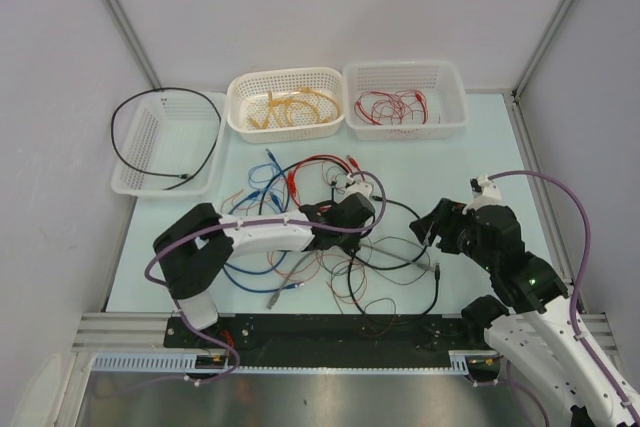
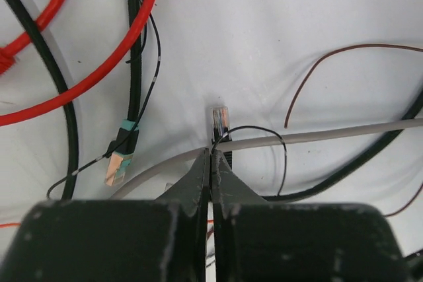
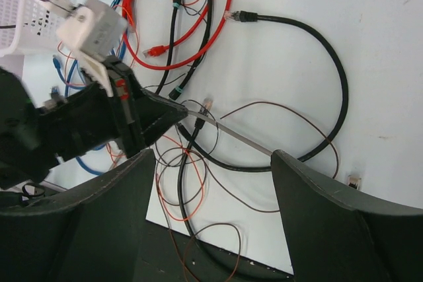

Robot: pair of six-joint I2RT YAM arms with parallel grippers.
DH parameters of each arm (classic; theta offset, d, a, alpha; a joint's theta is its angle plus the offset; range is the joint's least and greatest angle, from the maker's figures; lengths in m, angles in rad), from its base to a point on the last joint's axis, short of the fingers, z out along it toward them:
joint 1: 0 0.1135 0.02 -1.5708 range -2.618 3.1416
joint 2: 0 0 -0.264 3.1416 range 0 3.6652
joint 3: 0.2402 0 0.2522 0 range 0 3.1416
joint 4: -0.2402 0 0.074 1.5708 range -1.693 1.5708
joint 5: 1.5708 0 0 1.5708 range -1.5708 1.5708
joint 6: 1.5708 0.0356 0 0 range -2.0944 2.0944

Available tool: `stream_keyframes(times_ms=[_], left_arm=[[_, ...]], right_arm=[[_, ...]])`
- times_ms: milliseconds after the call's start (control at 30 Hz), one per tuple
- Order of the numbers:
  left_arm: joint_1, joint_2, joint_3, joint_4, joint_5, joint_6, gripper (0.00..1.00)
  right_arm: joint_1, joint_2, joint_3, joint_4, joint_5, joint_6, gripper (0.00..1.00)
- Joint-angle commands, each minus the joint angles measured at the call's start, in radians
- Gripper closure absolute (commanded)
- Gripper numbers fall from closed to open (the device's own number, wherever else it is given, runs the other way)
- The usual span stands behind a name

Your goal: Untangle the cables

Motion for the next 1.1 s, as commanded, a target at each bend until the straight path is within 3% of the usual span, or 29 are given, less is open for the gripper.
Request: stream_keyframes(times_ms=[0,333,700,933,1067], left_arm=[[0.002,-0.159,0.049,-0.041,-0.068,0.043,1.00],[0.011,-0.419,0.370,-0.186,-0.189,0.213,1.00],[0.051,-0.427,0.830,-0.308,-0.330,0.408,1.00],[0.176,-0.413,0.967,-0.390,-0.355,0.408,1.00],[0.190,-0.404,1.046,-0.369,-0.349,0.429,1.00]], right_arm=[[-0.003,-0.009,0.035,0.009,0.005,-0.010,0.24],[-0.001,-0.038,0.036,0.066,-0.039,0.010,0.25],[-0.003,-0.017,0.062,0.093,-0.053,0.008,0.25],[-0.003,-0.024,0.065,0.095,-0.053,0.006,0.25],[-0.003,0.003,0.065,0.142,-0.082,0.008,0.24]])
